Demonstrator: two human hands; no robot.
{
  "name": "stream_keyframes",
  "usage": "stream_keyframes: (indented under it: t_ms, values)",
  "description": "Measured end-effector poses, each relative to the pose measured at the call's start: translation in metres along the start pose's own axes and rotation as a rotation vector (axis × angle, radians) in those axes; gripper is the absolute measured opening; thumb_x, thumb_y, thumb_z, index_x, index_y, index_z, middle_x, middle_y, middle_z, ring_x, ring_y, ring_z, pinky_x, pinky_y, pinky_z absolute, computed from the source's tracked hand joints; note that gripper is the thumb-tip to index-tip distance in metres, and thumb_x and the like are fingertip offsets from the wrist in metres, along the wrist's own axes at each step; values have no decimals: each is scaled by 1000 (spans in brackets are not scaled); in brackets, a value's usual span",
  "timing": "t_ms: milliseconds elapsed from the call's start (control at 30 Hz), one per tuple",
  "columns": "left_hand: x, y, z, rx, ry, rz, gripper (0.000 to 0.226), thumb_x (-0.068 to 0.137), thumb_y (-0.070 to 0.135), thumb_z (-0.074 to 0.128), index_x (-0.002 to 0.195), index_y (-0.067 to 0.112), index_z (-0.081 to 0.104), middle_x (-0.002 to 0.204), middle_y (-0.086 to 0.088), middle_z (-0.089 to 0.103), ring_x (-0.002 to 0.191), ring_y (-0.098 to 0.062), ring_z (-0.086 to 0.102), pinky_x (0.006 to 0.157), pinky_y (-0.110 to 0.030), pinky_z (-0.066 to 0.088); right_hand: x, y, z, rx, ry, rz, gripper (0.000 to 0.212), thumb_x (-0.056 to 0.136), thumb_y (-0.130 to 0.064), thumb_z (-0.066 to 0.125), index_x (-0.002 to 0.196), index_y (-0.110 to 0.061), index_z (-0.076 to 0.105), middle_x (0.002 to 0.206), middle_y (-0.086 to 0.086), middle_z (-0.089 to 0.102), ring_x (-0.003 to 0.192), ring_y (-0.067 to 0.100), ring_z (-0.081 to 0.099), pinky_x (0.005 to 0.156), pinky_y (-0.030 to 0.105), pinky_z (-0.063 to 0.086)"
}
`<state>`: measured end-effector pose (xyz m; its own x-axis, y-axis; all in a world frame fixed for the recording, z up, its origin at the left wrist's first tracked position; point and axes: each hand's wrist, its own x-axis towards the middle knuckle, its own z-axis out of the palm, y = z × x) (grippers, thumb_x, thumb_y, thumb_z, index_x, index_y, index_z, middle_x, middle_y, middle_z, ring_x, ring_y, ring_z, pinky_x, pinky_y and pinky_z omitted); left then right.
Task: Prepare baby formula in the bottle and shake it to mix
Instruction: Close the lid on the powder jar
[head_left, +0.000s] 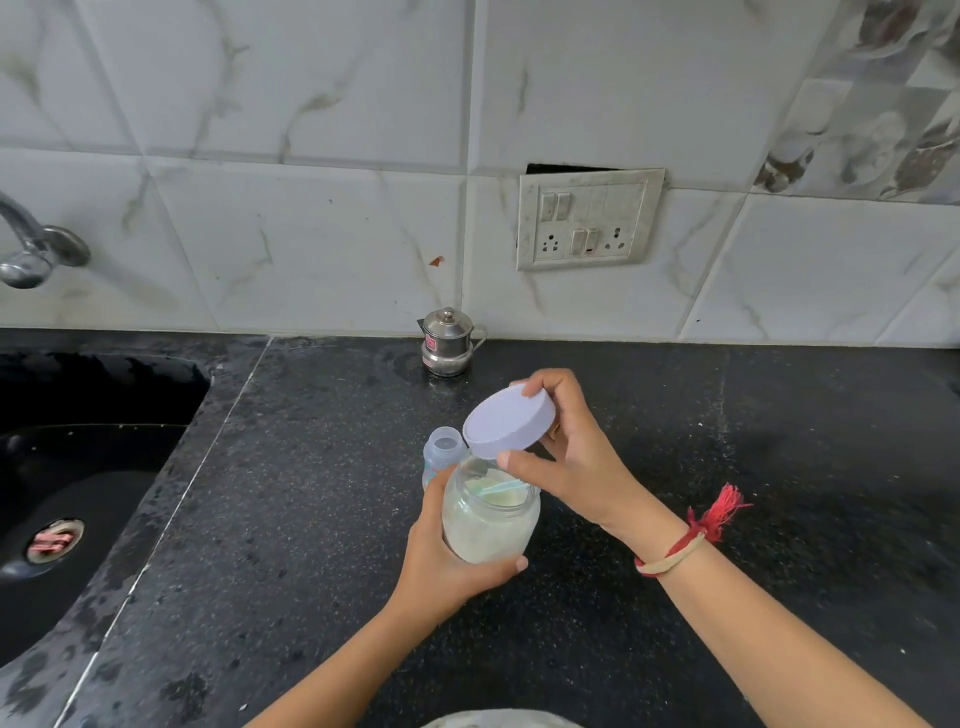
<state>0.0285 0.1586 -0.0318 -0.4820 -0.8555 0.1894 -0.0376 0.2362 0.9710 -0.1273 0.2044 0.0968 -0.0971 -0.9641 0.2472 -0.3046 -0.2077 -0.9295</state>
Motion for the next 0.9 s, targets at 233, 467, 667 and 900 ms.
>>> stream_keyframes:
  t_ms: [233,467,667,900]
  values:
    - [0,-1,-1,-20,4,-15,99,49,36,95,132,41,41,125,13,58,116,-16,59,89,-49,55,-13,19,5,-250,-73,57,45,69,-30,73,96,-37,37,121,-13,43,116,2,42,95,37,47]
    - [2,2,1,-36,11,0,100,51,35,95,134,37,39,128,12,57,118,-16,59,91,-46,55,-13,18,0,-381,-142,69,41,66,-41,74,91,-41,41,118,-24,39,115,-8,37,87,19,39]
    - [1,5,5,-56,11,20,98,52,36,94,132,44,39,128,17,57,119,-10,58,88,-26,54,-8,12,-1,-420,-159,124,77,60,-46,79,123,-46,35,116,-26,36,110,-7,41,89,19,40]
    - [1,4,4,-69,16,17,96,51,35,94,130,47,41,124,17,60,114,-9,61,85,-24,54,-8,3,4,-849,-188,189,112,45,-79,66,140,-44,19,125,-17,26,122,9,27,97,32,35]
